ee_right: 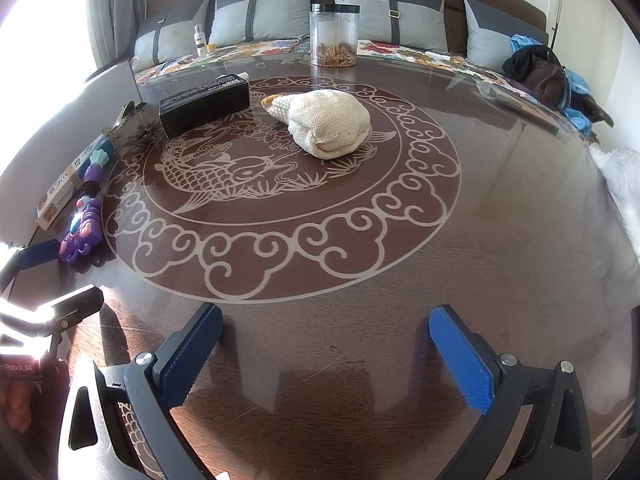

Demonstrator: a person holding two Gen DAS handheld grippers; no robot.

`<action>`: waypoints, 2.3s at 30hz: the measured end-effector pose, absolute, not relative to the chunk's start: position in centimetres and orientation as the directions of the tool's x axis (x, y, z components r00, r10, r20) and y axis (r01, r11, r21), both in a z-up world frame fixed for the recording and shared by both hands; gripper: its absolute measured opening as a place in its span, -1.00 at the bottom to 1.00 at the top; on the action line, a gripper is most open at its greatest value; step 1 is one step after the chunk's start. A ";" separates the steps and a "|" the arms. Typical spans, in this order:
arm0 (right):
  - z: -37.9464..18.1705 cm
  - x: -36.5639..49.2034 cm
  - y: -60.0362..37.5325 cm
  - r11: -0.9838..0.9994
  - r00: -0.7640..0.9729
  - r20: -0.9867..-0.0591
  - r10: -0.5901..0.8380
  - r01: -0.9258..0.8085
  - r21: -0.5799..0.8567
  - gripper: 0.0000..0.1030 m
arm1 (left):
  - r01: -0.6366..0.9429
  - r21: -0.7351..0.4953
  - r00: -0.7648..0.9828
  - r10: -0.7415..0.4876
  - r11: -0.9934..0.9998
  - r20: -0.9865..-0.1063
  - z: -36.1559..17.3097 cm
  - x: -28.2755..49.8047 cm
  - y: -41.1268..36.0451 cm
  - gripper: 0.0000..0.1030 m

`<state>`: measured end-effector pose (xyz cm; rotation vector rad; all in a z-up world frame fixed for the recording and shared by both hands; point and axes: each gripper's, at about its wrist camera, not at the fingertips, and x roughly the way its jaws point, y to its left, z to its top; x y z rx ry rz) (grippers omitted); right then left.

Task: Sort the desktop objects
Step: 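Move the left gripper down toward the purple toy wand, then grasp the purple toy wand with the left gripper while the right gripper grasps the cream knitted bag, then carry the toy wand and knitted bag into the white box and open both grippers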

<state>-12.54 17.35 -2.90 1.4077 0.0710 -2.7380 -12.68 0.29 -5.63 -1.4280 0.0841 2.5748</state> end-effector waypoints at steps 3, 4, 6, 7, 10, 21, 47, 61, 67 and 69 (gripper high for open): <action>-2.9 -12.5 17.3 -0.997 -0.581 -0.813 -0.034 0.076 -0.013 1.00 | -0.191 -0.061 -0.534 0.156 -0.980 -0.831 -4.6 -12.9 -0.2 1.00; -2.9 -12.5 17.3 -0.997 -0.581 -0.813 -0.034 0.076 -0.013 1.00 | -0.190 -0.063 -0.538 0.158 -0.980 -0.828 -4.3 -13.3 -0.3 1.00; -2.9 -12.6 17.3 -0.997 -0.581 -0.814 -0.034 0.076 -0.013 1.00 | -0.188 -0.039 -0.536 0.135 -0.981 -0.833 -4.1 -14.5 -0.3 1.00; -2.9 -12.6 17.3 -0.997 -0.581 -0.814 -0.034 0.076 -0.013 1.00 | -0.177 -0.020 -0.536 0.114 -0.984 -0.837 -4.1 -15.2 -0.3 1.00; -2.9 -12.6 17.3 -0.997 -0.581 -0.813 -0.034 0.076 -0.013 1.00 | -0.110 -0.052 -0.532 0.103 -0.993 -0.841 -4.0 -17.4 -1.1 1.00; -2.9 -12.6 17.3 -0.997 -0.581 -0.813 -0.034 0.076 -0.013 1.00 | 0.138 -0.007 -0.514 -0.066 -0.990 -0.855 -5.6 -21.7 -1.9 0.26; 0.9 -26.5 15.1 -0.935 -0.415 -0.889 -0.192 0.353 0.037 -0.14 | -0.103 -0.245 -0.631 0.253 -0.964 -0.734 -0.6 -11.2 -5.1 -0.59; 9.3 -14.1 7.4 -0.873 -0.538 -0.768 -0.348 0.484 0.056 -0.14 | -0.044 -0.420 -0.785 0.292 -0.906 -0.547 9.9 -4.6 -14.5 -0.59; 14.9 -13.1 -5.4 -0.757 -0.476 -0.678 -0.560 0.627 0.185 -0.14 | 0.097 -0.374 -0.757 0.175 -0.922 -0.629 12.4 -4.5 -25.2 -0.59; 15.5 -12.9 -10.4 -0.719 -0.449 -0.665 -0.597 0.667 0.194 -0.13 | 0.159 -0.340 -0.713 0.130 -0.927 -0.689 11.5 -5.1 -28.1 -0.59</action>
